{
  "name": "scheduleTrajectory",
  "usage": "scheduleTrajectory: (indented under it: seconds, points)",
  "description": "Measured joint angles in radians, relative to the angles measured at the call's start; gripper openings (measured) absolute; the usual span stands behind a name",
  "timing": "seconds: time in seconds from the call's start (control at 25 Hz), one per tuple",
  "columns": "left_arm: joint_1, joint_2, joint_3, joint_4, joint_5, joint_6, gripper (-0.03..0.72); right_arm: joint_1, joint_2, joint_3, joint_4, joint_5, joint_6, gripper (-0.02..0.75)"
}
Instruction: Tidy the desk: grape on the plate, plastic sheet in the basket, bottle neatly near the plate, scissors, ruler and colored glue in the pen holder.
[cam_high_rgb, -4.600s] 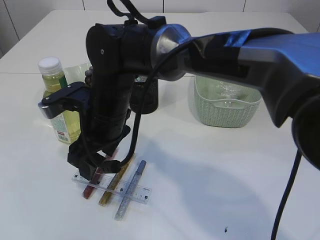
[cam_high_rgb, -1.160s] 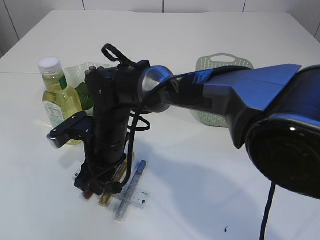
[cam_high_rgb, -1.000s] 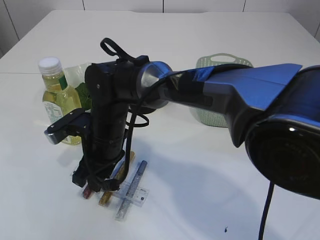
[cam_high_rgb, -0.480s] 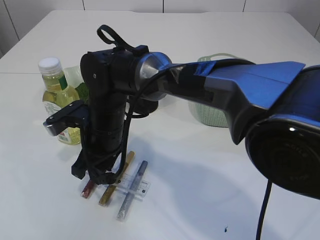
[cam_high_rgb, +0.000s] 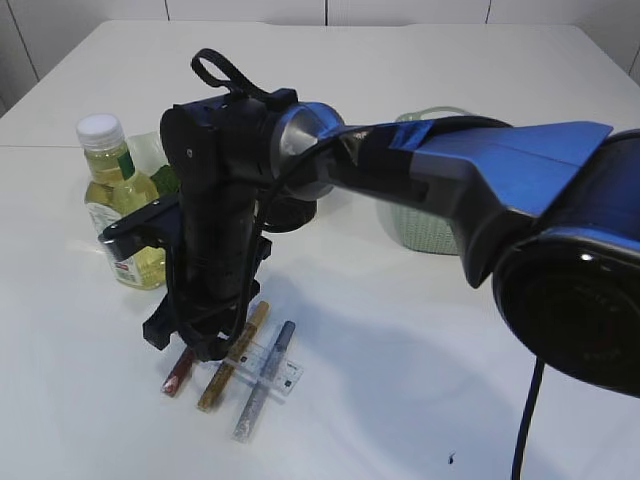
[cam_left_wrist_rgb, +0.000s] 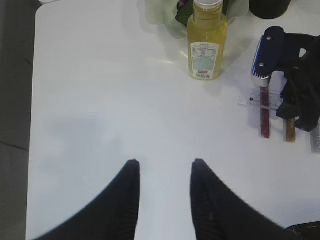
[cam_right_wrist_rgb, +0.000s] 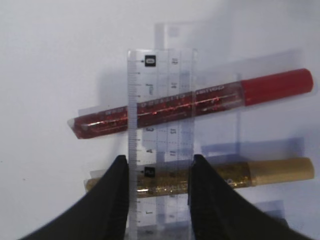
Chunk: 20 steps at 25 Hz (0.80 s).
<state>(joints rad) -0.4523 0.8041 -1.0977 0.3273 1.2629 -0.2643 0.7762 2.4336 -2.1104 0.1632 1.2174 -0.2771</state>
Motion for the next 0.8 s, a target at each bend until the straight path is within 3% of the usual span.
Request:
scheduleTrajectory:
  seconds: [0.28,0.64,0.8]
  points:
    - [0.000,0.000,0.000,0.000,0.000,0.000,0.253,0.000,-0.098,0.052,-0.002,0.000,0.012,0.288]
    - [0.000,0.000,0.000,0.000,0.000,0.000,0.253,0.000,-0.347,0.391,0.024,0.000,-0.062,0.288]
    - [0.000,0.000,0.000,0.000,0.000,0.000,0.253,0.000,-0.466,0.572,0.045,-0.132,-0.105,0.288]
